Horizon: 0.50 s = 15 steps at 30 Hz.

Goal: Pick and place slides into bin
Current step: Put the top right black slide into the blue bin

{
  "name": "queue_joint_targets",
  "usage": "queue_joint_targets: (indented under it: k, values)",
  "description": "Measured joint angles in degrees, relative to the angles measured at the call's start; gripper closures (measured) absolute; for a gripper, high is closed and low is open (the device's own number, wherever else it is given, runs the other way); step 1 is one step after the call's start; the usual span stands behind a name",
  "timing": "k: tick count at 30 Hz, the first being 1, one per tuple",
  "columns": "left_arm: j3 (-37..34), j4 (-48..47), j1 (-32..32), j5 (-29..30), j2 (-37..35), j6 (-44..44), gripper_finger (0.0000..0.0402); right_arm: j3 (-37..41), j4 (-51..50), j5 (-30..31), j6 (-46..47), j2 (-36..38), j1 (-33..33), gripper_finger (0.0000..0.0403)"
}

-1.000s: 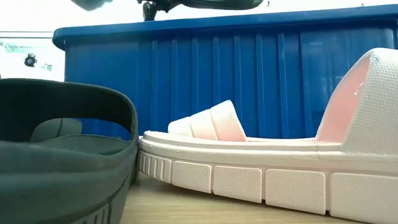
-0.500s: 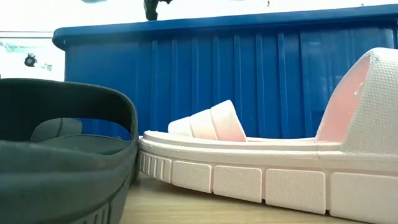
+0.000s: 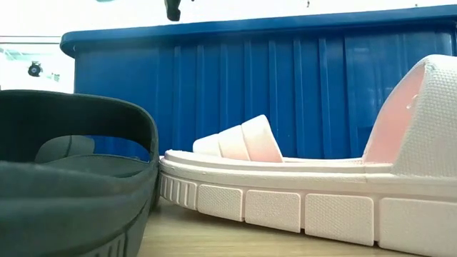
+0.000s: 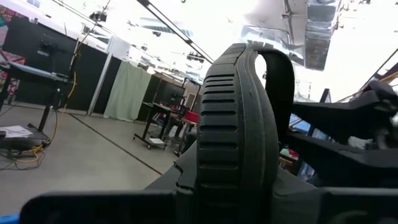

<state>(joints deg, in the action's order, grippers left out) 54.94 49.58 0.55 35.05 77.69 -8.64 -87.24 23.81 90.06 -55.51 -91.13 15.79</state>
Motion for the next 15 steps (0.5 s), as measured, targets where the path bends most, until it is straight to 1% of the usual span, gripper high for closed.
queue_joint_targets:
  k: [8, 15]
  values:
    - [1.07, -1.32, 0.66, 0.01, -0.02, 0.04, 0.0354, 0.0, 0.03, -0.06, 0.42, 0.0, -2.26, 0.0146]
    - [1.07, -1.59, 0.68, 0.04, -0.02, 0.02, 0.0354, 0.0, 0.2, -0.04, 0.64, 0.0, -3.39, 0.0163]
